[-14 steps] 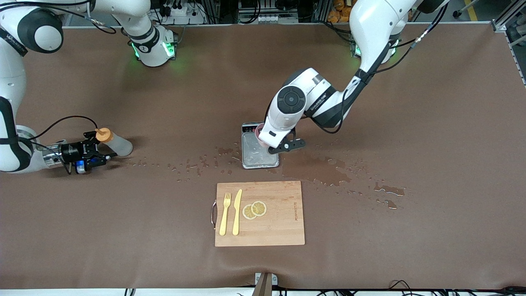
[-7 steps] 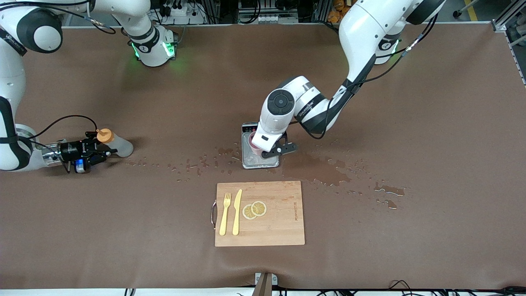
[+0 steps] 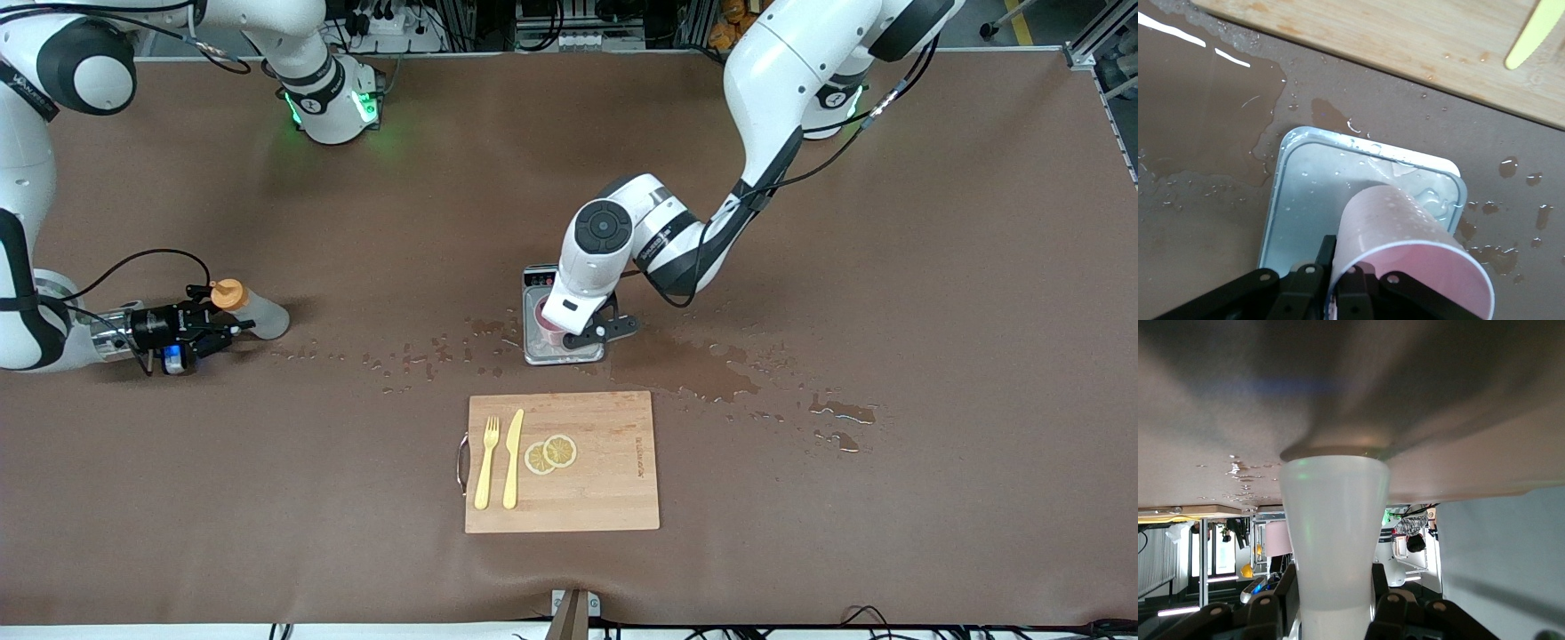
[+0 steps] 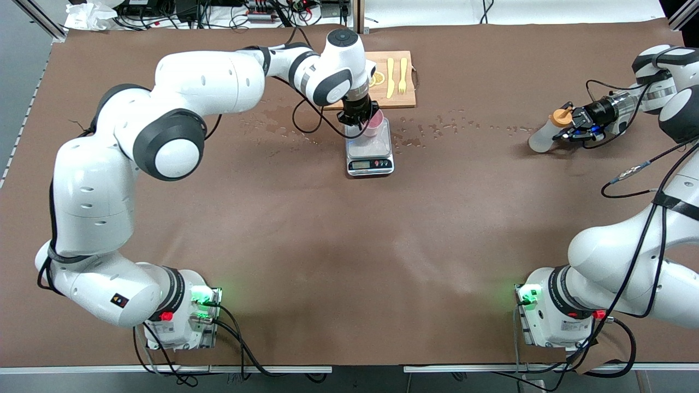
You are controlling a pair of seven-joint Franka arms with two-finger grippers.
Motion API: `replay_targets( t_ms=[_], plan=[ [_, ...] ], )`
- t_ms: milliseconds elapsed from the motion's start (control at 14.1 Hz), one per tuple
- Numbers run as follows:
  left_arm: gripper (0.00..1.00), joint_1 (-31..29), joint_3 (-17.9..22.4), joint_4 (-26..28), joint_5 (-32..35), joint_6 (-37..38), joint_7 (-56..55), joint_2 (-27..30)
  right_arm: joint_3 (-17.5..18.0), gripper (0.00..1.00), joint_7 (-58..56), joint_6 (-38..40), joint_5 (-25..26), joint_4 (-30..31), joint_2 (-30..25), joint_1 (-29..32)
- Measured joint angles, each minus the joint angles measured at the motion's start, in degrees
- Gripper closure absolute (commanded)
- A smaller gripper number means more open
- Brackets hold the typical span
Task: Add sauce to pink cup with both arms
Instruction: 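Carry the cup over the scale while the right gripper grasps the bottle, then set the cup on the scale while the right gripper lifts the bottle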
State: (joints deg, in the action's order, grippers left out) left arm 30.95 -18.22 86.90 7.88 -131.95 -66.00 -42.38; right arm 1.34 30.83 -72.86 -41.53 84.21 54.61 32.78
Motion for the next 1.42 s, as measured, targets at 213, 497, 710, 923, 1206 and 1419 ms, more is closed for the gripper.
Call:
replay_targets(
  t_ms=[213,497,710,923,1206,1419],
  plan=[
    [0.01,1.3,1.2,-0.2,0.0,-0.5,0.0,0.0,0.3,0.52,4.5,1.7,0.0,-1.8,-0.7,-1.3],
    [0.00,1.7,1.7,-0.2,0.3,-0.6,-0.1,-0.2,0.5,0.52,13.7,1.9,0.0,-3.7,-3.0,-4.7],
    [0.00,2.1,1.8,-0.9,0.3,-0.8,-0.1,-0.1,0.6,0.52,21.7,2.7,0.0,-5.1,-6.2,-8.9],
    [0.00,1.9,2.0,-1.8,0.4,-0.7,-0.1,0.9,0.5,0.52,29.5,2.7,0.1,-7.0,-8.5,-12.7],
    [0.00,1.6,2.3,-2.1,0.4,1.1,-0.1,3.3,0.5,0.53,37.4,2.7,1.7,-8.7,-10.9,-17.3],
    [0.00,1.0,2.4,-2.2,0.4,4.3,-0.1,6.0,0.5,0.54,44.3,2.7,4.4,-10.2,-12.3,-20.3]
  ],
)
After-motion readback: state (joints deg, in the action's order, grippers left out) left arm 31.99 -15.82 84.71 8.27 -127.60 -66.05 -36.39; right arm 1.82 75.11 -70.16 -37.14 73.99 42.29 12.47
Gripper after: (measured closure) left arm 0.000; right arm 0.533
